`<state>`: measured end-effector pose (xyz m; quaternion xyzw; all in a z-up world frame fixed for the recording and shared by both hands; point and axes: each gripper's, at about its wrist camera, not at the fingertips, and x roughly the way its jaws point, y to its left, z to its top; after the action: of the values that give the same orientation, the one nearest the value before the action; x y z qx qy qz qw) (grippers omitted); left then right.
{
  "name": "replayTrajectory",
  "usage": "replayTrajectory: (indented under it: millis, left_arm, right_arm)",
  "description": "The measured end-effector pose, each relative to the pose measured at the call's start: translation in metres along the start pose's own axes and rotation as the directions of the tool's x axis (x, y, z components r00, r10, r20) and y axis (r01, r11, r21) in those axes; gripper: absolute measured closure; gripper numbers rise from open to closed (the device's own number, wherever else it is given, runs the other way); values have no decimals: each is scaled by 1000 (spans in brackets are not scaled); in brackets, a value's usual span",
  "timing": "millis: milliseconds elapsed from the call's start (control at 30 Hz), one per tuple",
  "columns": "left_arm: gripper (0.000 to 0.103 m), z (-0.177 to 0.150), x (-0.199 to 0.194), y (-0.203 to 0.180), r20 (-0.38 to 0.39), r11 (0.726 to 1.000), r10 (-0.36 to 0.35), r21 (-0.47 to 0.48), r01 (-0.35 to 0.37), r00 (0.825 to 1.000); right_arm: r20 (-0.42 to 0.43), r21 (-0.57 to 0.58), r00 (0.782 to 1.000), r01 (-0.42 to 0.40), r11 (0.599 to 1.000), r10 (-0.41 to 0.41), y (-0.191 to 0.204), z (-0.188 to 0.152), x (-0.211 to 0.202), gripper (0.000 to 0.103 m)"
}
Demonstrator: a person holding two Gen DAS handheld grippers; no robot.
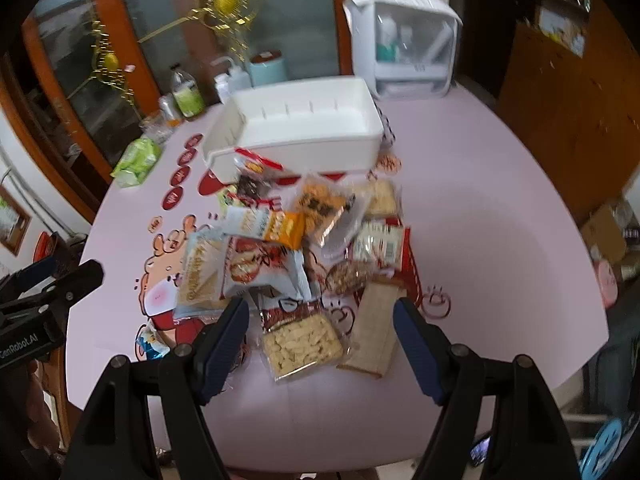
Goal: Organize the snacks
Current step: 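Grasp the blue-wrapped candy with the left gripper while the right grasps the cracker bag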
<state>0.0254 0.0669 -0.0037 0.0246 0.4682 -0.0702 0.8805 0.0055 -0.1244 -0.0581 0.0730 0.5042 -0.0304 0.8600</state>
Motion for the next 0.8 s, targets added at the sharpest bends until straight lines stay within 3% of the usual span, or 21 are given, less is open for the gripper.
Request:
replayTrajectory:
  millis: [333,633,800]
  left_arm:
    - [1,-16,72,60,-140,999,22,37,-17,990]
    - [1,-61,122,79,-286,989,10,147,34,958]
    - [1,-83,138,87,-347,979,11,194,60,938]
  right_arm:
    - [-145,131,989,49,990,-30,-1,-26,58,28]
    - [-281,283,959,38,958,45,-11,-55,108,28]
    - [-293,350,953,29,936,80,-13,-62,123,28]
